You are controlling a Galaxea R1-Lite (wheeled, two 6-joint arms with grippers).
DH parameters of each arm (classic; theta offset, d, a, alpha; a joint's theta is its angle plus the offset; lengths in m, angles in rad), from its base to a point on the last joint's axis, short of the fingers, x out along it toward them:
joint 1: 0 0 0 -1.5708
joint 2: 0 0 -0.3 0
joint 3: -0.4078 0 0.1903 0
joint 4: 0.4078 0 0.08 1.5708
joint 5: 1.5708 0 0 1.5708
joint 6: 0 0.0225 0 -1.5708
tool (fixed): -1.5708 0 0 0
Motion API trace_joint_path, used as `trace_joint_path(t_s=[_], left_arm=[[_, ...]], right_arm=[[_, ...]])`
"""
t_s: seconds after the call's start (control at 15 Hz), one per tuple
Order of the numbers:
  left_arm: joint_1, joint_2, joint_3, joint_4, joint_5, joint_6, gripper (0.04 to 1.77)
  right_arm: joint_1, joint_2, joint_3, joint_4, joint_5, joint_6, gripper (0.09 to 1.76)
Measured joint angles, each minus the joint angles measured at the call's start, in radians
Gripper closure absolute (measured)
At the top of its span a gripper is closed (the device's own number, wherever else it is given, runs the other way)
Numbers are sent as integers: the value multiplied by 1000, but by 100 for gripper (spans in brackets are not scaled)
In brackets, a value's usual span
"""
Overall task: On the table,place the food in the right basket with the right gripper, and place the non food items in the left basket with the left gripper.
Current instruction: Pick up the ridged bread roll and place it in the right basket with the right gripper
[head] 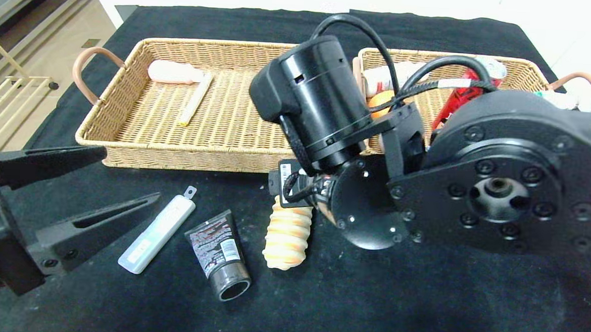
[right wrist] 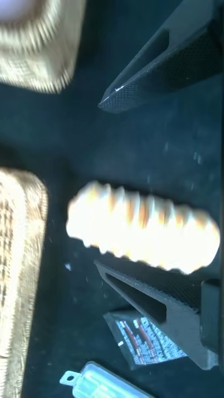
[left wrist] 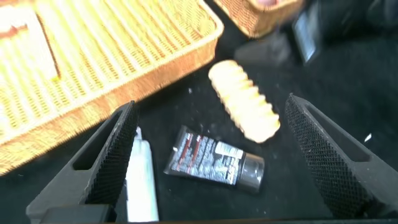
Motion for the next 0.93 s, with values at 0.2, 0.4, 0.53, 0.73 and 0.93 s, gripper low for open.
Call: trace_joint_path(t_s=[0.2,0.4,0.53,0.73,0.93], left_arm=[[3,-16,-5,1,-1,0,9],[7,-21,-10,1,1,-1,9],[14,-23,-17,0,1,-5,9],[16,-27,-20,1,0,-5,9],[16,-27,-20,6,0,-4,9]], right_arm=[[29,51,-1,-17,-10,10,15],[42,88,-1,-56,-12,10,15],[41,110,0,-63,-46,15,15],[33,135,1,-85,-52,20,15],[22,147,1,-89,-52,22,15]])
